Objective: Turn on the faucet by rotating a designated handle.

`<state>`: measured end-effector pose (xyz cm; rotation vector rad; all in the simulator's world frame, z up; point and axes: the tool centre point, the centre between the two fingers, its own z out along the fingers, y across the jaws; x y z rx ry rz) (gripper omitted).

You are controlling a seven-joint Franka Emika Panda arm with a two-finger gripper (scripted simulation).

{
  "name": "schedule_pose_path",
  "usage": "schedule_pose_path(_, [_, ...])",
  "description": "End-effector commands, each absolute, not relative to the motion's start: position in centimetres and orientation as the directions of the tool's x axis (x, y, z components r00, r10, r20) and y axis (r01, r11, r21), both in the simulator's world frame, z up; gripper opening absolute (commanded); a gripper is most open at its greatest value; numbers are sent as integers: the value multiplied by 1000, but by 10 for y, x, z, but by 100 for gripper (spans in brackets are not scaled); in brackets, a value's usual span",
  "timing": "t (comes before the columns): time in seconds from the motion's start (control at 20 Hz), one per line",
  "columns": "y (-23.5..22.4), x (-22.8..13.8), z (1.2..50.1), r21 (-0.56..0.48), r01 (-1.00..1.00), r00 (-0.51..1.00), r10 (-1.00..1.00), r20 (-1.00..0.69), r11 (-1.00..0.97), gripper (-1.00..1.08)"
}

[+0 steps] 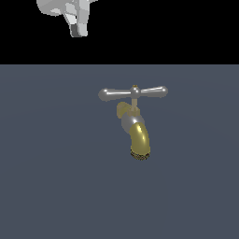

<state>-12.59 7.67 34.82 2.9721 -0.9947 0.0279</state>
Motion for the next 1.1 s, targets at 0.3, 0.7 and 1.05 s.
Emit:
schedule_pose_path(0.3, [85, -82, 307, -3, -738, 675, -738, 12, -675, -100])
schedule_pose_path(0.7, [85, -41, 269, -4, -841, 541, -841, 7, -541, -100])
schedule_pose_path(1.05, [78, -6, 236, -2, -911, 412, -911, 4, -412, -100])
